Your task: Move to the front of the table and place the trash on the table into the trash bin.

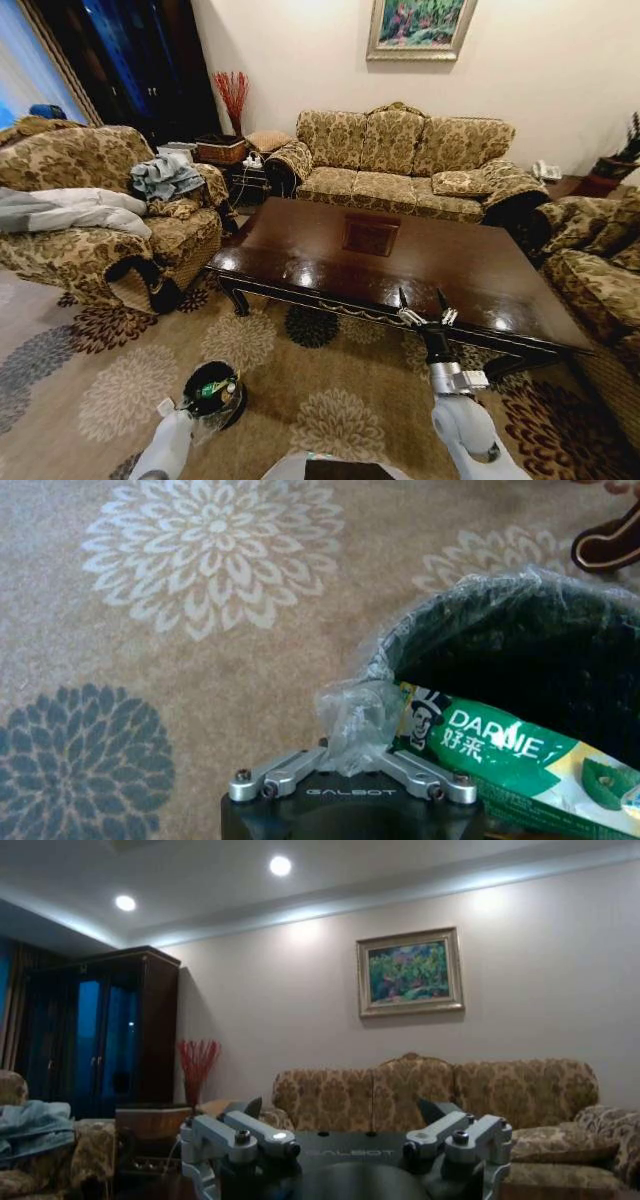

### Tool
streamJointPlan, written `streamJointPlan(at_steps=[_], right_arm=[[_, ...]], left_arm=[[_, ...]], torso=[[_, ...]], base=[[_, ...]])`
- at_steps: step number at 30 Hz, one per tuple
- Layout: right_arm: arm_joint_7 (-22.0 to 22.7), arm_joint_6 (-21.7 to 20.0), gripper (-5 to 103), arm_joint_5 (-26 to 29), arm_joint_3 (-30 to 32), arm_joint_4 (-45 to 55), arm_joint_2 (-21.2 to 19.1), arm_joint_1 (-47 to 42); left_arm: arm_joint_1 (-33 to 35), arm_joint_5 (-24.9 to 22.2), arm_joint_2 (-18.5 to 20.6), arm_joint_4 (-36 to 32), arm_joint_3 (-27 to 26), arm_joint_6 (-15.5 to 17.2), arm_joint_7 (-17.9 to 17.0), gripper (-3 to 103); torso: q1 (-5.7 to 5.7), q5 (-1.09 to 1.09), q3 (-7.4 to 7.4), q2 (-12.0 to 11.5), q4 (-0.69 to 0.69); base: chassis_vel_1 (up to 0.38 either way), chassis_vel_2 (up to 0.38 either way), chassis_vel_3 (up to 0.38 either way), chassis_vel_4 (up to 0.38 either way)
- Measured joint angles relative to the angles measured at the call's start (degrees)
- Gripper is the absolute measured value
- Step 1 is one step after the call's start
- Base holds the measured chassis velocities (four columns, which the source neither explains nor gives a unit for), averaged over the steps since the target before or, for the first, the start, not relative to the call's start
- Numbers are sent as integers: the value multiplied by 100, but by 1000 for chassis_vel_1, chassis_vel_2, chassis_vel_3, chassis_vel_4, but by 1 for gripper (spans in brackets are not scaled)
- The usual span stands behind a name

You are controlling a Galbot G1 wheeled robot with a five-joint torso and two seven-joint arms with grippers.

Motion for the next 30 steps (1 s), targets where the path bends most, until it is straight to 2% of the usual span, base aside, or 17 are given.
streamJointPlan(at_steps=[6, 11, 12, 13, 15, 17, 18, 19, 21, 22, 23, 26, 27, 29, 30], right_arm=[[0, 0, 100, 6, 16, 9, -13, 0], [-2, 1, 100, 23, 25, 15, -26, 15], [-4, 0, 100, 35, 23, 15, -26, 45], [-7, -1, 100, 43, 16, 15, -26, 73], [-8, -2, 100, 47, 9, 15, -25, 90], [-14, -7, 100, 69, -16, 10, -14, 135], [-16, -7, 100, 76, -22, 0, -6, 146], [-16, -7, 100, 76, -22, 0, -6, 146], [-30, -9, 100, 115, -37, -20, 8, 168], [-37, -11, 100, 130, -42, -25, 17, 179], [-37, -11, 100, 130, -42, -25, 17, 179], [-42, -18, 100, 158, -54, -33, 23, 222], [-42, -18, 100, 158, -54, -33, 23, 222], [-42, -31, 100, 199, -56, -30, 0, 267], [-42, -31, 100, 199, -56, -30, 0, 267]], left_arm=[[-21, 26, -9, 54, -37, -66, 59, 0], [112, 35, -61, -163, -13, -102, 56, 0], [215, 33, -84, -309, 18, -172, 56, -1], [292, 29, -103, -423, 40, -250, 60, 4], [364, 22, -115, -515, 56, -285, 62, 4], [610, -15, -119, -917, 96, -378, 49, 16], [737, -23, -118, -1155, 117, -392, 37, 21], [737, -23, -118, -1155, 117, -392, 37, 21], [991, -17, -122, -1603, 146, -387, -29, 31], [1084, 8, -129, -1768, 151, -340, -109, 31], [1084, 8, -129, -1768, 151, -340, -109, 31], [1243, 120, -136, -1970, 142, -198, -262, 48], [1243, 120, -136, -1970, 142, -198, -262, 48], [1518, 253, -137, -2182, 101, -22, -266, 58], [1518, 253, -137, -2182, 101, -22, -266, 58]], torso=[[-40, 1, -53, -91, 1], [-52, -2, -69, -122, 1], [-52, -12, -70, -122, 1], [-52, -20, -70, -122, -2], [-51, -24, -69, -122, -5], [-47, -27, -65, -118, -4], [-46, -15, -64, -113, -3], [-46, -15, -64, -113, -3], [-44, -12, -60, -105, -1], [-43, -14, -58, -100, -1], [-43, -14, -58, -100, -1], [-38, -12, -53, -91, -2], [-38, -12, -53, -91, -2], [-33, -13, -49, -84, -2], [-33, -13, -49, -84, -2]], base=[[0, 0, 0, 0], [0, 0, 0, 0], [0, 0, 0, 0], [0, 0, 0, 0], [0, 0, 0, 0], [0, 0, 0, 0], [0, 0, 0, 0], [0, 0, 0, 0], [0, 0, 0, 0], [0, 0, 0, 0], [0, 0, 0, 0], [0, 0, 0, 0], [0, 0, 0, 0], [0, 0, 0, 0], [0, 0, 0, 0]])
